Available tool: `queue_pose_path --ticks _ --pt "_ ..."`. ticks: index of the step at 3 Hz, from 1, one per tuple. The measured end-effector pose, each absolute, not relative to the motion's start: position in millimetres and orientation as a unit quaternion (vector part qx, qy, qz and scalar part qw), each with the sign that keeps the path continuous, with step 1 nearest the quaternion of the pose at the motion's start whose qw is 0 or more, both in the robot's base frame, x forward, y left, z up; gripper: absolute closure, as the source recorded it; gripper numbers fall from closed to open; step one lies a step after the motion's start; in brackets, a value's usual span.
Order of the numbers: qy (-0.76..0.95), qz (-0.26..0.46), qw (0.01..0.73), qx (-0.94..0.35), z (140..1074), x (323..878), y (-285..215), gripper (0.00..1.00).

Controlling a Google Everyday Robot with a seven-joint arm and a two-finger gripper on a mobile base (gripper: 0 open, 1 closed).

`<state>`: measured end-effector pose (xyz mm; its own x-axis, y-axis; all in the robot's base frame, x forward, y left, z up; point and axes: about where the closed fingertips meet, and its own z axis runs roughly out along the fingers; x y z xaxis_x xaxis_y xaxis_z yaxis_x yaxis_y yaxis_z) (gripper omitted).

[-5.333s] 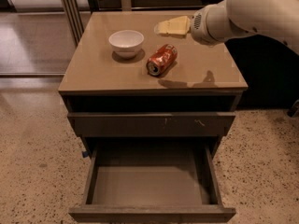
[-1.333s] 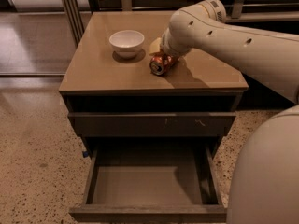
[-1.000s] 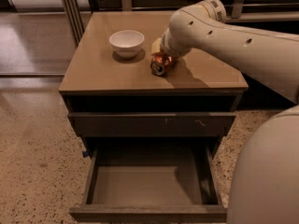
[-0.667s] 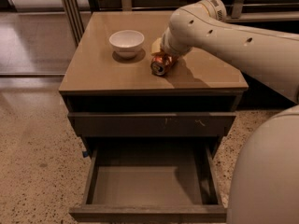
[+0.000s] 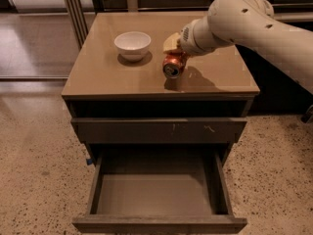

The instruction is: Place coke can into middle drawer

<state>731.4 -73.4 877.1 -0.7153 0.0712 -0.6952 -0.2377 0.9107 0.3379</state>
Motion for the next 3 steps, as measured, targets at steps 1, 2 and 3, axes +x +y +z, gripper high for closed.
queue_pose_path --ticks 1,2,3 --pt "0.889 0.267 0.364 -0.074 891 690 -76 1.00" --pt "0.869 0.331 0.351 -0.108 896 647 -79 1.00" --pt "0.841 0.378 0.359 -0.143 899 605 -86 1.00"
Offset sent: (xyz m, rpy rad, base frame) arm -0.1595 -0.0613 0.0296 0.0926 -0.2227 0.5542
